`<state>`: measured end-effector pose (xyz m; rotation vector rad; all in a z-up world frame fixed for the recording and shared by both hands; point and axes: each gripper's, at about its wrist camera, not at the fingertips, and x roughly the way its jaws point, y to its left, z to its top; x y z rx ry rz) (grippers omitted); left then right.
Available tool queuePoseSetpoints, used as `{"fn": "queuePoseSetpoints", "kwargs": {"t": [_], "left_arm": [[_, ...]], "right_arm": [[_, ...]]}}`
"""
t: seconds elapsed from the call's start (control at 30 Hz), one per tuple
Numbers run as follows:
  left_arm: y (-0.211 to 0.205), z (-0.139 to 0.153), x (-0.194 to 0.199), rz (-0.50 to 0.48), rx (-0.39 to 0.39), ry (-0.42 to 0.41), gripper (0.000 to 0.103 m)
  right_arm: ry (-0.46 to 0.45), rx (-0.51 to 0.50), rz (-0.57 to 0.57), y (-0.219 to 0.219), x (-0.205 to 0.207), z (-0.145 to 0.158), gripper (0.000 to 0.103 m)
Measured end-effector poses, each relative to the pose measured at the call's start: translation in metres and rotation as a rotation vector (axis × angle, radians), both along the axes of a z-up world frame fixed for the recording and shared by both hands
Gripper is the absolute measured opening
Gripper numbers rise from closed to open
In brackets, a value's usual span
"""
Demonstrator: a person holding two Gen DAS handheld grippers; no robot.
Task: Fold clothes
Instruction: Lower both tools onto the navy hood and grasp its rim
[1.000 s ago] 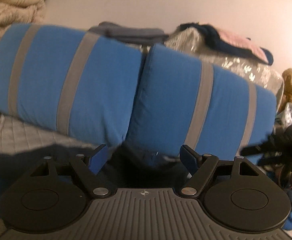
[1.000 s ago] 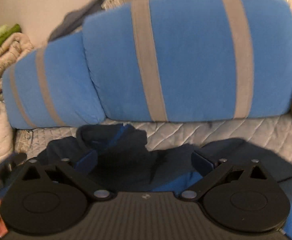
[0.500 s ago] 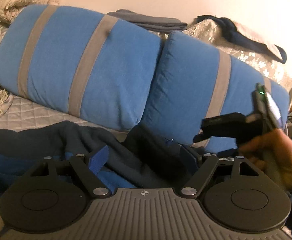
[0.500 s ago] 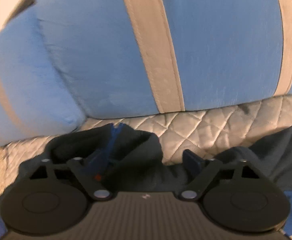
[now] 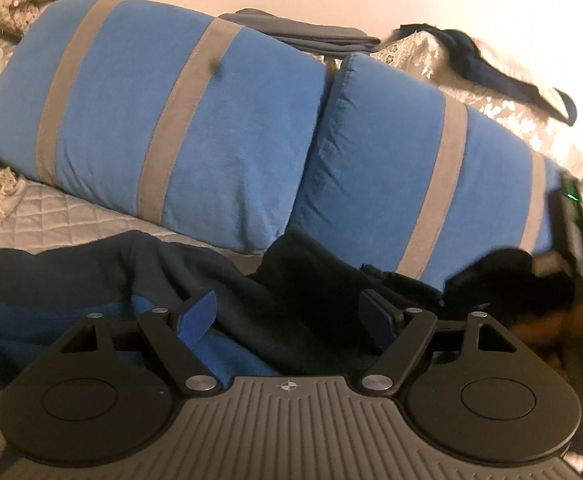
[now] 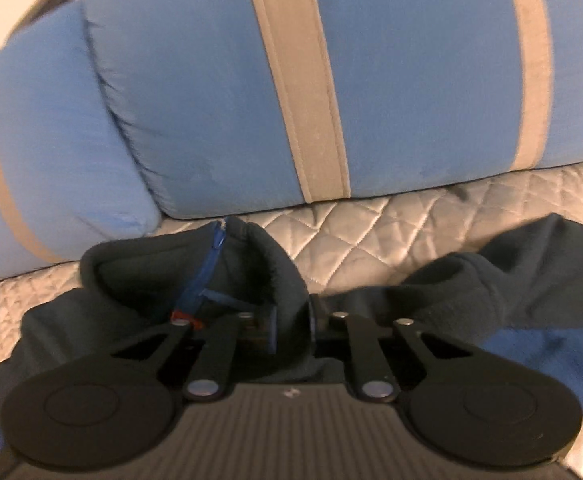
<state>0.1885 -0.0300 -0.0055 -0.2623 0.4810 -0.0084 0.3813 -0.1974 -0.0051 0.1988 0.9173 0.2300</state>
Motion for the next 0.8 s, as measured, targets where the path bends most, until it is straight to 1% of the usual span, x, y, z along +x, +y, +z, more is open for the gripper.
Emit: {"fn": "queuePoseSetpoints", "kwargs": {"t": [0.07,0.17,0.23,0.3,0.33,0.47,0.5,0.53,0.6,0.7,0.8], "left_arm": [[0.003,0.0,0.0,-0.006,-0.024,-0.008,0.078],[0.004,0.0,-0.002,-0.009,-0.037,-0.032,0.078],[0.003,0.001,-0.002,-0.018,-0.03,-0.04,0.078],[0.0,0.0,-0.001,-0.02,-0.007,-0.026,0.078],[0.0,-0.002,0.0,-0.025,-0.009,-0.014,0.078],[0.001,-0.009,0.006,-0.036,-0.016,0.048,0.078],[0.001,-0.011,0.008,-0.033,-0.012,0.065,0.078],[0.001,-0.013,0.01,-0.03,-0.009,0.081,0.078],[0.001,-0.015,0.011,-0.027,-0.007,0.099,0.078],[0.001,-0.017,0.016,-0.03,0.025,0.127,0.078],[0.006,-0.015,0.029,-0.012,-0.002,0.204,0.078]], "right_arm": [[-0.026,-0.012,0.005,-0.003,-0.021,0.003,0.012],[-0.043,-0.021,0.001,-0.009,-0.054,0.001,0.011],[-0.038,-0.008,-0.002,-0.01,-0.071,-0.007,0.01],[-0.032,0.005,-0.004,-0.011,-0.086,-0.015,0.01],[-0.027,0.012,-0.004,-0.012,-0.091,-0.021,0.01],[0.0,0.014,-0.008,-0.012,-0.098,-0.044,0.01],[0.007,0.028,-0.009,-0.012,-0.099,-0.044,0.01],[-0.006,0.026,0.0,-0.012,-0.098,-0.042,0.01],[-0.041,-0.003,0.02,-0.011,-0.097,-0.038,0.01],[-0.034,0.013,0.03,-0.014,-0.095,-0.039,0.01],[-0.021,0.022,0.039,-0.016,-0.092,-0.043,0.01]]}}
